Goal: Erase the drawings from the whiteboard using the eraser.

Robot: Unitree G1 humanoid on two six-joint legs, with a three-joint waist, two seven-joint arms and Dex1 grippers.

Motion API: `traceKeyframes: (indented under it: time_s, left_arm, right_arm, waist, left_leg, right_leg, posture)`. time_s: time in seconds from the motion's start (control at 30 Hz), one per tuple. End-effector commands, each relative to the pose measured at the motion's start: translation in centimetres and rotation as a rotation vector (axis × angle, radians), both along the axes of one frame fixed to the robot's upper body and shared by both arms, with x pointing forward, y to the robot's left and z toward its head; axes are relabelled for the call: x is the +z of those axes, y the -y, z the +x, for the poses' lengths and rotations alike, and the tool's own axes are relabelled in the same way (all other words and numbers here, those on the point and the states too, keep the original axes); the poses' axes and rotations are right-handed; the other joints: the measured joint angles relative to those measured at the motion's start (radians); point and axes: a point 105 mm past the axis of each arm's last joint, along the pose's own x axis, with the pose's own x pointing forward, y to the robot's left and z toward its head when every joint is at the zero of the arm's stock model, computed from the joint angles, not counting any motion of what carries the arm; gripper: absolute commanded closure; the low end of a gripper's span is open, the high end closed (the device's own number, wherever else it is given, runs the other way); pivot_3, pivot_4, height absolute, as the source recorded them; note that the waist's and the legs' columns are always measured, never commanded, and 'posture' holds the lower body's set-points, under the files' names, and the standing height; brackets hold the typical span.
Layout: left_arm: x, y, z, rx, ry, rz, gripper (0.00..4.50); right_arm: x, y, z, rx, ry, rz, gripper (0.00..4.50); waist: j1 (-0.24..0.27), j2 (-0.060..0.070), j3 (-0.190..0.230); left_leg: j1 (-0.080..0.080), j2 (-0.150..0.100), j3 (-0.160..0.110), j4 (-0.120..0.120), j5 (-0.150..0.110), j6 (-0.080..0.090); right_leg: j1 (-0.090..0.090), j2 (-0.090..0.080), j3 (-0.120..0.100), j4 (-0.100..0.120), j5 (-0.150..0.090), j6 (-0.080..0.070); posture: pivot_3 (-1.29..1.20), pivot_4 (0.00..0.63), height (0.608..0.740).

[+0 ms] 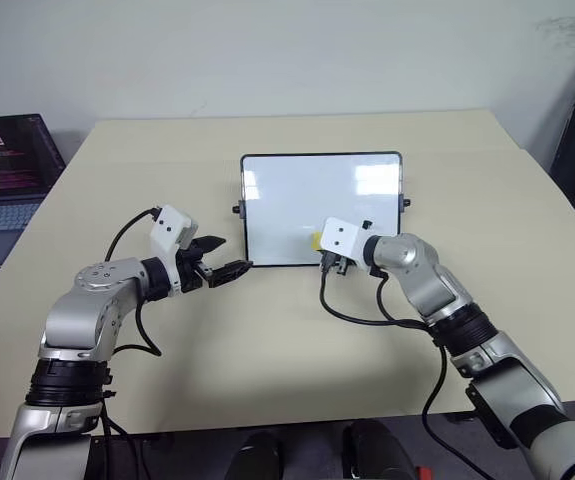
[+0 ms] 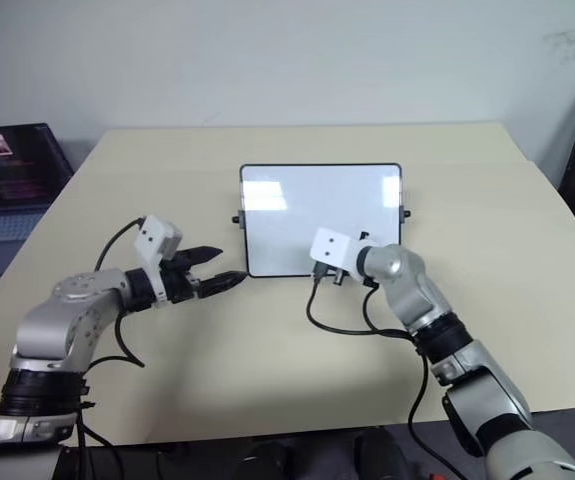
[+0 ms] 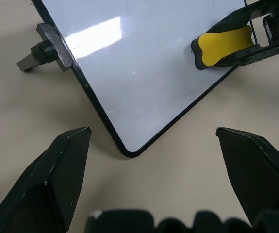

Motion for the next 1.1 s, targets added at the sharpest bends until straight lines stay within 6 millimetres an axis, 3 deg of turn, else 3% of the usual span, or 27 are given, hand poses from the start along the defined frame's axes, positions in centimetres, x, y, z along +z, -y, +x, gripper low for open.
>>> traceKeyframes:
  time_s: [0.03,0.1,0.27,0.37,0.47,0.57,0.73,0.87,1.1]
  left_arm:
    - [1.1,0.2,-0.2,-0.011,0.042,-0.006,0.0]
    - [1.1,0.2,-0.2,-0.012,0.042,-0.006,0.0]
    - [1.0,0.3,-0.2,-0.015,0.039,-0.007,0.0]
    - [1.0,0.3,-0.2,-0.016,0.039,-0.008,0.0]
    - [0.9,0.3,-0.2,-0.016,0.04,-0.008,0.0]
    - [1.0,0.3,-0.2,-0.014,0.042,-0.009,0.0]
    - [1.1,0.3,-0.3,-0.018,0.043,-0.007,0.0]
    - [1.2,0.5,-0.4,-0.042,0.046,0.0,0.0]
    - [1.3,1.6,-0.8,-0.1,0.045,0.004,0.0]
  right_arm:
    - [2.8,1.9,1.5,-0.088,0.084,0.038,3.31]
    - [3.2,2.0,1.6,-0.094,0.095,0.049,3.31]
    - [4.8,-0.4,1.0,-0.044,0.113,0.135,3.31]
    - [4.4,-1.0,1.0,-0.036,0.099,0.134,3.31]
    - [2.1,-1.7,0.2,-0.005,0.034,0.093,3.31]
    - [0.3,-0.7,0.3,-0.027,-0.001,0.043,3.31]
    - [-0.4,1.7,0.7,-0.075,-0.014,0.02,3.31]
    - [0.1,1.8,0.3,-0.064,-0.028,0.056,3.31]
    - [2.8,0.6,-0.5,-0.057,-0.026,0.201,3.31]
  waist:
    - [0.001,0.0,0.0]
    - [0.002,0.0,0.0]
    - [-0.002,0.0,0.0]
    - [-0.003,0.0,0.0]
    - [-0.002,0.0,0.0]
    - [-0.002,0.0,0.0]
    - [0.001,0.0,0.0]
    - [0.008,0.0,0.0]
    - [0.013,0.0,0.0]
  left_leg:
    - [0.0,0.0,0.0,0.0,0.0,0.0]
    - [0.0,0.0,0.0,0.0,0.0,0.0]
    - [0.0,0.0,0.0,0.0,0.0,0.0]
    - [-0.001,0.001,0.001,-0.001,0.001,-0.001]
    - [-0.001,0.0,0.001,-0.001,0.001,-0.002]
    - [-0.001,0.0,0.001,-0.001,0.001,-0.002]
    - [-0.001,0.0,0.0,0.0,0.0,0.0]
    - [0.0,0.0,-0.001,0.0,0.0,0.0]
    - [0.0,0.0,0.0,0.0,0.0,0.0]
  right_leg:
    - [0.0,0.0,0.0,0.0,0.0,0.0]
    - [0.0,0.0,0.0,0.0,0.0,0.0]
    - [0.0,0.0,0.0,0.0,0.0,0.0]
    - [-0.002,0.0,0.001,0.0,0.0,0.0]
    - [-0.002,0.0,0.001,-0.001,0.0,0.0]
    - [-0.002,0.0,0.001,-0.001,0.0,0.0]
    - [-0.001,0.0,0.0,0.0,0.0,0.0]
    - [0.001,0.0,-0.001,0.0,0.0,0.0]
    - [0.001,0.0,0.0,0.0,0.0,0.0]
  posture:
    - [0.0,0.15,0.74]
    - [0.0,0.15,0.74]
    - [0.0,0.15,0.74]
    - [0.0,0.15,0.74]
    - [0.0,0.15,0.74]
    - [0.0,0.15,0.74]
    - [0.0,0.15,0.74]
    - [0.0,0.15,0.74]
    - [0.0,0.15,0.74]
